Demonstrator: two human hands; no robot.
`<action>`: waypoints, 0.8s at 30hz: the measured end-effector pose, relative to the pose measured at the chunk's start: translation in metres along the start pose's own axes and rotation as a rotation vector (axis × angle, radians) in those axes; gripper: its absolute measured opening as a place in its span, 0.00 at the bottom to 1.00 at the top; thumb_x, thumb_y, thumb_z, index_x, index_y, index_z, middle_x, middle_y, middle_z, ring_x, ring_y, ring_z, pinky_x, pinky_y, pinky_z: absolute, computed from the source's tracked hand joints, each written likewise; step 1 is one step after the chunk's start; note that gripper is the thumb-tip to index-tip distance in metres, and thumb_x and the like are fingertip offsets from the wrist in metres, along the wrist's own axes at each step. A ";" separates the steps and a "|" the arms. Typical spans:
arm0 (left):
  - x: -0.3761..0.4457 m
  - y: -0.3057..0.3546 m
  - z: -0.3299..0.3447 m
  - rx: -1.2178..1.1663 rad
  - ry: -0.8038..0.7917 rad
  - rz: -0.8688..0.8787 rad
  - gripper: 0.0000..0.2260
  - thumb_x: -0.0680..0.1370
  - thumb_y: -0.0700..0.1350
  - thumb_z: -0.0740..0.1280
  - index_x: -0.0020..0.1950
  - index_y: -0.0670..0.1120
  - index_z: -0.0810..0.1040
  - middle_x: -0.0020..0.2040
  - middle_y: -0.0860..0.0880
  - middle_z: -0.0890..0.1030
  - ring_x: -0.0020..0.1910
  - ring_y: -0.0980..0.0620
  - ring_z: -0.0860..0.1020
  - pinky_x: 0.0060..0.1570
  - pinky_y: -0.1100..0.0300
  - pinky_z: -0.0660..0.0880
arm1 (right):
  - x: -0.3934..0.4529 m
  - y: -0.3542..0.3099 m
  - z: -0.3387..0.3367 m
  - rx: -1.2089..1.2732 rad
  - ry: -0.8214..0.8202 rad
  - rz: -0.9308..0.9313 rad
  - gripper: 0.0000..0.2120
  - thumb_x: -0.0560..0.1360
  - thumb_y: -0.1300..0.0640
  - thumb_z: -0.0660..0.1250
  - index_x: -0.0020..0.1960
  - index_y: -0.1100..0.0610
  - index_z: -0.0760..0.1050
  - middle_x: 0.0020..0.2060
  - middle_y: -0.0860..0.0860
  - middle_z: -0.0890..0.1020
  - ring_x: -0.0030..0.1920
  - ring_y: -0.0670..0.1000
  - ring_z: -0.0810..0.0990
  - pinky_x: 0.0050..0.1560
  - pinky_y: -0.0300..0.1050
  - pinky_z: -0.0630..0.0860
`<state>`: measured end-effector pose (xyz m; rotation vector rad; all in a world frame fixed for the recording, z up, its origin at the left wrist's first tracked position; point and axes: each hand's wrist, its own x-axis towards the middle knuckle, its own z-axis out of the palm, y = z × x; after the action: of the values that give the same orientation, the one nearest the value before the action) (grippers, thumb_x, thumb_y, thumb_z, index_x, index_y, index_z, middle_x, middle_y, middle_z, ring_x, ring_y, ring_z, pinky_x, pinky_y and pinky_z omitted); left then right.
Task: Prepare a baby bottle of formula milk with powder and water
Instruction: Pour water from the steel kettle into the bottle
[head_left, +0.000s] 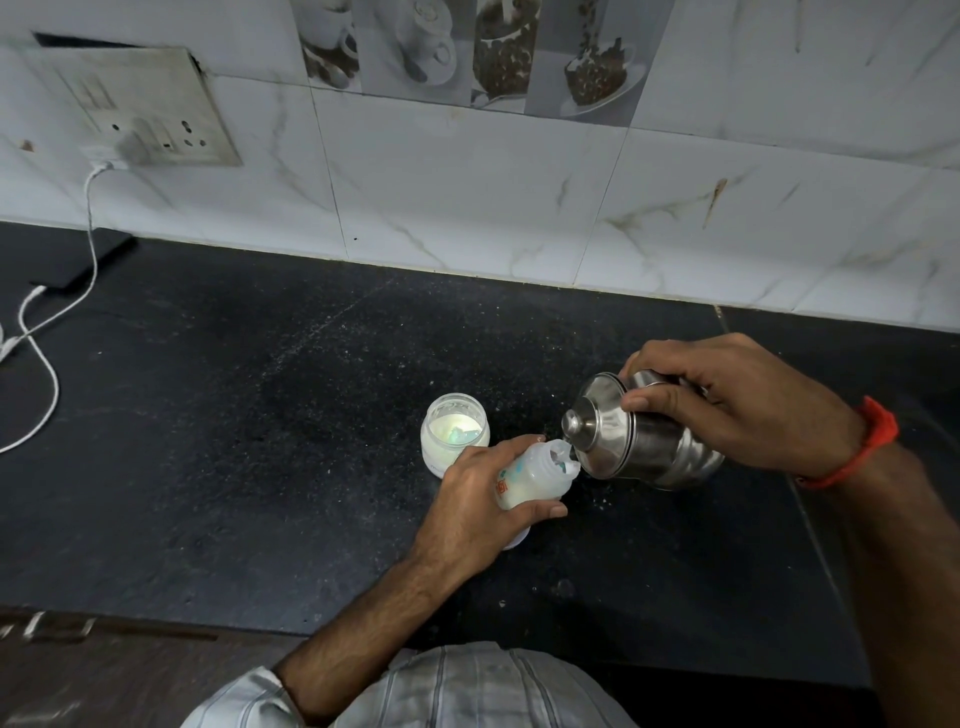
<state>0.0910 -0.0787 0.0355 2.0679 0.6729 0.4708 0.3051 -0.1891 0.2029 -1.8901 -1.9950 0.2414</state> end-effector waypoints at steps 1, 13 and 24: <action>0.000 0.000 0.000 0.000 0.000 -0.001 0.33 0.69 0.60 0.80 0.72 0.57 0.76 0.64 0.59 0.81 0.64 0.58 0.75 0.63 0.63 0.71 | 0.000 0.000 0.000 0.000 -0.002 0.000 0.27 0.81 0.36 0.56 0.50 0.58 0.79 0.38 0.50 0.82 0.37 0.50 0.82 0.38 0.52 0.79; 0.001 -0.001 0.000 -0.005 0.009 -0.013 0.32 0.69 0.60 0.80 0.72 0.58 0.76 0.63 0.59 0.81 0.63 0.57 0.75 0.63 0.60 0.73 | 0.002 0.002 0.000 0.001 -0.006 -0.010 0.28 0.80 0.33 0.55 0.49 0.57 0.79 0.38 0.50 0.83 0.37 0.50 0.82 0.38 0.52 0.79; 0.002 0.000 -0.002 -0.009 -0.002 -0.022 0.33 0.69 0.60 0.79 0.72 0.58 0.76 0.64 0.60 0.81 0.64 0.57 0.75 0.64 0.60 0.73 | 0.004 0.001 0.001 -0.003 -0.007 0.000 0.24 0.80 0.38 0.58 0.49 0.58 0.79 0.37 0.50 0.82 0.36 0.50 0.81 0.38 0.51 0.77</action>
<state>0.0914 -0.0758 0.0367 2.0507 0.6900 0.4583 0.3056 -0.1850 0.2025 -1.8934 -2.0010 0.2459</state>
